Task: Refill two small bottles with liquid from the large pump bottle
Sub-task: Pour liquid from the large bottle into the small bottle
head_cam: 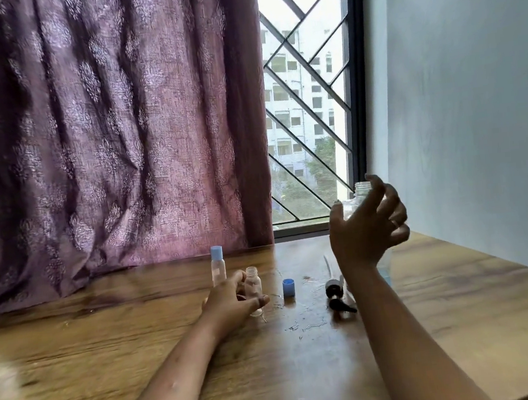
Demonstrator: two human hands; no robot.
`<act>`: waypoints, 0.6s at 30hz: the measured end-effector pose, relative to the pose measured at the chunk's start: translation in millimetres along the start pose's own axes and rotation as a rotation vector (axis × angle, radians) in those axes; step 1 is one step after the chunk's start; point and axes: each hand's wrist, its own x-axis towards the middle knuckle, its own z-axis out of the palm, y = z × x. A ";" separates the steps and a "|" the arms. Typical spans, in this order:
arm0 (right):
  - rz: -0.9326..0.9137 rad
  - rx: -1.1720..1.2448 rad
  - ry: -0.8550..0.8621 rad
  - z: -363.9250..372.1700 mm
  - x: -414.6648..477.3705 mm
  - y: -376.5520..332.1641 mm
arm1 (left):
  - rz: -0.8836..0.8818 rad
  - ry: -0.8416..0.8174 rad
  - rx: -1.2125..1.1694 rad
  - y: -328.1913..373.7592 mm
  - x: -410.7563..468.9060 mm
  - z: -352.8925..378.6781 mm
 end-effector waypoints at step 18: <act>0.076 0.132 -0.262 5.7 -7.2 15.9 | 0.082 0.027 -0.005 3.4 -0.5 4.1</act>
